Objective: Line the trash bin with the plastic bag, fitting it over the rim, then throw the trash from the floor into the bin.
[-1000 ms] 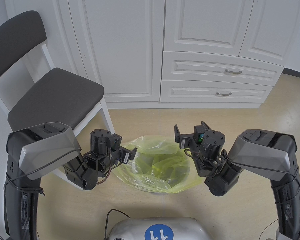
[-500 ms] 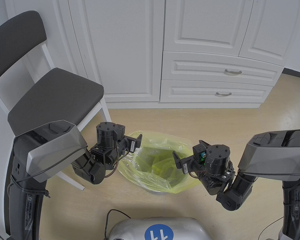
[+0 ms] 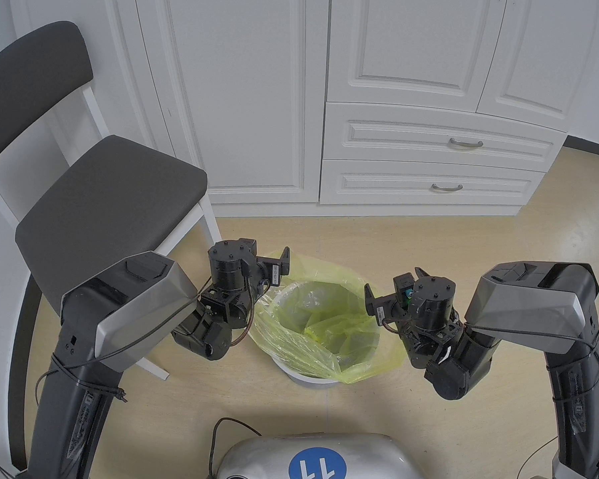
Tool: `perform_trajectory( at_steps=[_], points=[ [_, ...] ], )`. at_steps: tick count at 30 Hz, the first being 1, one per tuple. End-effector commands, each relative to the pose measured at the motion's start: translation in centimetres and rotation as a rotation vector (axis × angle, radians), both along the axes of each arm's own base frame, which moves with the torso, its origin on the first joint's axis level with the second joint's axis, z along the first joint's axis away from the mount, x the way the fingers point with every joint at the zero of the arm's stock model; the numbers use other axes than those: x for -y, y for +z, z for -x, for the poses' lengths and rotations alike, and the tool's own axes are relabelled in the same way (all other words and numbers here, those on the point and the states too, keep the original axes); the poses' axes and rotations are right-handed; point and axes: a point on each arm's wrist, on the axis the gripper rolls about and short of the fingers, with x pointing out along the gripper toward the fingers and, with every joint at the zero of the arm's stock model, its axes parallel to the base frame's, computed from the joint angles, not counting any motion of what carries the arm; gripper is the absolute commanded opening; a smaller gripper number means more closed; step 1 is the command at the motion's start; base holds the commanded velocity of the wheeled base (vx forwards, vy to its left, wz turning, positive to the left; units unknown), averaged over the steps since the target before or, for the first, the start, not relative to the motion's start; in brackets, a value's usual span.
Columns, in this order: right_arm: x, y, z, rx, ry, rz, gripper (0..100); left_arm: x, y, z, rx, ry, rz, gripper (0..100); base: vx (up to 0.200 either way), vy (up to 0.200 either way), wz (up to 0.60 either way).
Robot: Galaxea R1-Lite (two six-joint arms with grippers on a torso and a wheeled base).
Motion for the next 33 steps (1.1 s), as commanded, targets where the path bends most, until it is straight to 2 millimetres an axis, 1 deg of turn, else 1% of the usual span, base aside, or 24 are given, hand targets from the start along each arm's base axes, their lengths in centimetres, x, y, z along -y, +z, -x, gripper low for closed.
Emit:
perform_trajectory(
  at_steps=[1, 5, 7, 10, 13, 14, 15, 16, 17, 18, 20, 21, 23, 24, 25, 27, 29, 31, 33],
  points=[
    [0.3, -1.3, -0.9, -0.010, -0.018, 0.007, 100, 0.6, -1.1, -0.8, 0.012, 0.012, 0.015, 100, 0.000, 0.000, 0.00],
    [0.4, -2.0, -1.7, -0.007, -0.032, 0.005, 100, 0.6, -1.1, -0.9, 0.026, 0.026, 0.023, 100, 0.000, 0.000, 0.00],
    [0.6, -2.4, -2.5, 0.005, -0.050, 0.001, 100, 0.8, -1.3, -0.7, 0.035, 0.023, 0.021, 100, 0.000, 0.000, 0.00],
    [0.7, -2.5, -3.5, 0.030, -0.079, -0.011, 100, 1.2, -1.3, -0.5, 0.048, 0.015, 0.026, 100, 0.000, 0.000, 0.00],
    [1.0, -2.7, -4.8, 0.058, -0.122, -0.024, 100, 1.2, -1.3, -0.4, 0.049, 0.016, 0.025, 100, 0.000, 0.000, 0.00],
    [1.1, -2.7, -5.3, 0.073, -0.138, -0.031, 100, 1.1, -1.3, -0.4, 0.046, 0.016, 0.023, 100, 0.000, 0.000, 0.00],
    [1.1, -2.7, -5.4, 0.074, -0.139, -0.032, 100, 1.1, -1.2, -0.3, 0.046, 0.016, 0.023, 100, 0.000, 0.000, 0.00],
    [1.2, -2.8, -6.3, 0.102, -0.167, -0.046, 100, 1.0, -1.3, -0.1, 0.036, 0.015, 0.018, 100, 0.000, 0.000, 0.00],
    [1.2, -2.7, -6.5, 0.109, -0.171, -0.050, 100, 0.9, -1.2, 0.0, 0.036, 0.015, 0.018, 100, 0.000, 0.000, 0.00],
    [1.2, -2.5, -7.2, 0.134, -0.188, -0.065, 100, 0.8, -0.9, 0.3, 0.038, 0.013, 0.016, 100, 0.000, 0.000, 0.00],
    [1.1, -2.0, -7.5, 0.156, -0.207, -0.080, 100, 0.4, -0.7, 1.1, 0.054, 0.002, 0.001, 100, 0.000, 0.000, 0.00],
    [1.1, -1.7, -7.5, 0.161, -0.207, -0.085, 100, 0.1, -0.2, 1.8, 0.074, -0.021, -0.033, 100, 0.000, 0.000, 0.00],
    [1.0, -1.3, -7.2, 0.166, -0.202, -0.088, 100, -0.3, 0.4, 2.8, 0.091, -0.073, -0.072, 100, 0.000, 0.000, 0.00],
    [1.0, -1.3, -7.2, 0.166, -0.202, -0.088, 100, -0.3, 0.4, 2.8, 0.091, -0.073, -0.072, 100, 0.000, 0.000, 0.00],
    [0.8, -0.8, -6.7, 0.165, -0.195, -0.092, 100, -0.7, 1.2, 3.8, 0.098, -0.116, -0.079, 100, 0.000, 0.000, 0.00],
    [0.4, 0.0, -5.5, 0.153, -0.176, -0.096, 100, -1.0, 2.3, 4.7, 0.096, -0.138, -0.079, 100, 0.000, 0.000, 0.00],
    [0.1, 1.1, -4.2, 0.142, -0.154, -0.105, 100, -1.4, 3.3, 5.4, 0.094, -0.152, -0.080, 100, 0.000, 0.000, 0.00],
    [0.1, 2.8, -2.5, 0.125, -0.125, -0.109, 100, -1.8, 4.2, 6.1, 0.086, -0.168, -0.083, 100, 0.000, 0.000, 0.00],
    [0.4, 5.2, -0.9, 0.119, -0.094, -0.141, 100, -2.4, 4.9, 6.5, 0.050, -0.173, -0.095, 100, 0.000, 0.000, 0.00]
  ],
)
